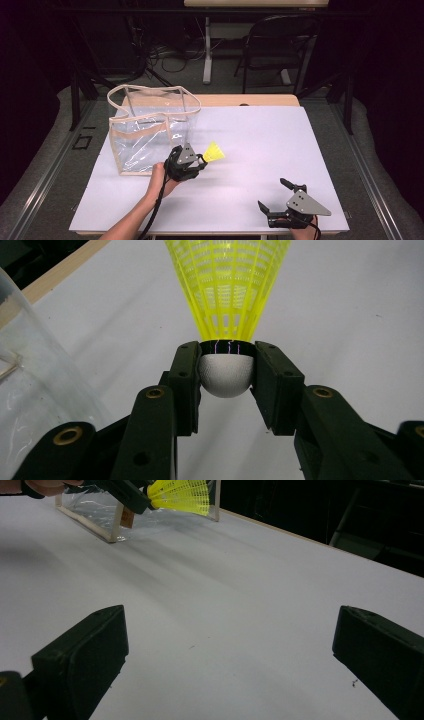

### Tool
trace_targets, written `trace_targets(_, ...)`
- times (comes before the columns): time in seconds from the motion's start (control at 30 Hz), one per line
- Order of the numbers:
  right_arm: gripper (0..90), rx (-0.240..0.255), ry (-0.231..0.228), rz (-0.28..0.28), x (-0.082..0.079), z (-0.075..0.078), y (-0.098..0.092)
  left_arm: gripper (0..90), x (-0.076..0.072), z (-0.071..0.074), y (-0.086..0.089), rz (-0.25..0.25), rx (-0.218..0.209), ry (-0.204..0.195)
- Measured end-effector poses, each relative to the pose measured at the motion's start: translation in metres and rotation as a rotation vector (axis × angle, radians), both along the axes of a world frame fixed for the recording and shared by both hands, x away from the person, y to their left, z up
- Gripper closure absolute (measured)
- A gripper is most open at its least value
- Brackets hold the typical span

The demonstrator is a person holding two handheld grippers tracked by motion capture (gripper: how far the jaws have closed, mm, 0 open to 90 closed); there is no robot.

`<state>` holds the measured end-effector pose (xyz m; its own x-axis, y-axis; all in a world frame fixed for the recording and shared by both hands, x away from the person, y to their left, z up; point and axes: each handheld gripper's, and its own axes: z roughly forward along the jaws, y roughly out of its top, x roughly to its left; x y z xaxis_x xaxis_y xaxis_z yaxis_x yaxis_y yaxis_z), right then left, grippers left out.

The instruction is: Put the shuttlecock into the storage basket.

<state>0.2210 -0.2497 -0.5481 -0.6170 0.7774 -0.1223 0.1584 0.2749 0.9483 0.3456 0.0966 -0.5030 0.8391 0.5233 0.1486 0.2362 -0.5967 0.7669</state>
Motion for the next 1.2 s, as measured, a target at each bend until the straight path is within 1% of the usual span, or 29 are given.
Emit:
trace_targets(0.27, 1.0, 0.001, -0.003, 0.004, -0.001, 0.000, 0.000, 64.6, 0.000, 0.009, -0.002, -0.011, 0.009, -0.017)
trace_targets(0.47, 1.1, 0.001, -0.005, 0.004, -0.001, 0.000, 0.000, 64.6, 0.002, 0.017, -0.003, -0.012, -0.001, -0.025)
trace_targets(0.53, 1.1, 0.001, -0.005, 0.003, -0.001, 0.000, 0.000, 64.6, 0.003, 0.019, -0.004, -0.015, 0.000, -0.024)
trace_targets(0.97, 1.1, -0.001, -0.007, 0.002, -0.001, 0.001, 0.000, 64.7, 0.002, 0.033, -0.006, -0.022, 0.001, -0.054)
trace_targets(1.0, 1.1, -0.001, -0.007, 0.001, -0.001, 0.001, 0.000, 64.6, 0.002, 0.035, -0.006, -0.023, 0.006, -0.059)
trace_targets(1.2, 1.1, 0.000, -0.007, 0.001, -0.001, 0.001, 0.000, 64.6, 0.003, 0.040, -0.006, -0.025, 0.005, -0.066)
